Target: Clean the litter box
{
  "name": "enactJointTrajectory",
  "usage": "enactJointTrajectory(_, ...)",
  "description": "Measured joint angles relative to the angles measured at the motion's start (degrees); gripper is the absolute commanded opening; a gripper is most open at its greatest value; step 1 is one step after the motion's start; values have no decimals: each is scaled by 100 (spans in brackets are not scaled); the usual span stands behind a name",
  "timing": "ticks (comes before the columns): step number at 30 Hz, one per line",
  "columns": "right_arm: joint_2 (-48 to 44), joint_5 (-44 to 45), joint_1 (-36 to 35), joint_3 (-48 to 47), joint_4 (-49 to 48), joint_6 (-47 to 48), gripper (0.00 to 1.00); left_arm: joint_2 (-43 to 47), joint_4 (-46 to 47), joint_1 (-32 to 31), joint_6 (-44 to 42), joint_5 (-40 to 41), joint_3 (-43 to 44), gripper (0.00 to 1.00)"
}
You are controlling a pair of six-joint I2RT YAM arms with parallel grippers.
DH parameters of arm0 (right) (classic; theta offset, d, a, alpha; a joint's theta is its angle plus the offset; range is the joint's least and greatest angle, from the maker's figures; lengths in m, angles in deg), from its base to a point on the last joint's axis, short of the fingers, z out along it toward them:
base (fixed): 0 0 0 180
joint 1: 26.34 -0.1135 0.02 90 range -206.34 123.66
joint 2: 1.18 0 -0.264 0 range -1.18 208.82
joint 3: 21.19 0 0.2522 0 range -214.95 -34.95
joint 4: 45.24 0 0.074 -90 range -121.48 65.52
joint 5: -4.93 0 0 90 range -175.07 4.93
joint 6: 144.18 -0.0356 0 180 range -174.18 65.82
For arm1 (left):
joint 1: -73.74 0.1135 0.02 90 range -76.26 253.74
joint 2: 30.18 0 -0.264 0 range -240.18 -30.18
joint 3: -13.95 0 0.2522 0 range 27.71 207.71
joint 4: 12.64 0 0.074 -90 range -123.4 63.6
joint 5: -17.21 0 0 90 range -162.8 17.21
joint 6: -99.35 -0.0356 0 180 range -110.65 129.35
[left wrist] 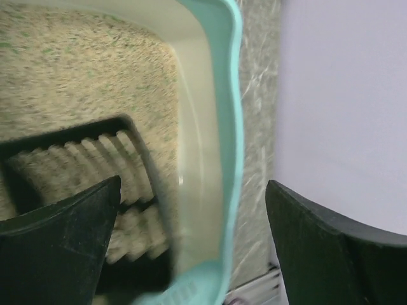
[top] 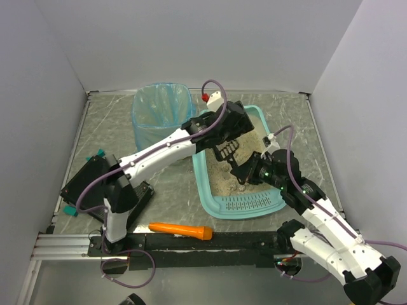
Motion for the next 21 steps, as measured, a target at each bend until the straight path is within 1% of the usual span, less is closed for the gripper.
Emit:
enactJointTrajectory(1, -20, -22, 42, -61, 79, -48, 0, 149, 83, -37, -125, -4, -149, 99)
enactJointTrajectory(2, -35, 22, 144, -109, 122, -74, 0, 317, 120, -57, -269, 17, -334, 97)
enactJointTrajectory(4, -44, -31, 483, -166, 149, -133, 0, 800, 197, -129, -538, 90, -841, 97)
enactJointTrajectory(6, -46, -240, 785, -177, 157, -136, 0, 1412, 444, -208, -833, 151, -1547, 97)
enactJointTrajectory(10, -48, -1051, 1390, -275, 326, -20, 0, 2686, 750, -280, -1287, 280, -2879, 97)
enactJointTrajectory(12, -44, -1510, 1633, -439, 511, 111, 0, 3150, 846, -205, -1484, 223, -3364, 97)
enactJointTrajectory(14, -35, -2092, 1814, -610, 634, 205, 0, 3501, 1141, -24, -1709, -46, -3842, 97)
enactJointTrajectory(17, -55, -3018, 1952, -688, 658, 256, 0, 3834, 1609, 271, -2092, -697, -4446, 97)
enactJointTrajectory(21, -138, -3740, 1985, -688, 940, 376, 0, 4072, 2068, 426, -2424, -1405, -4883, 97)
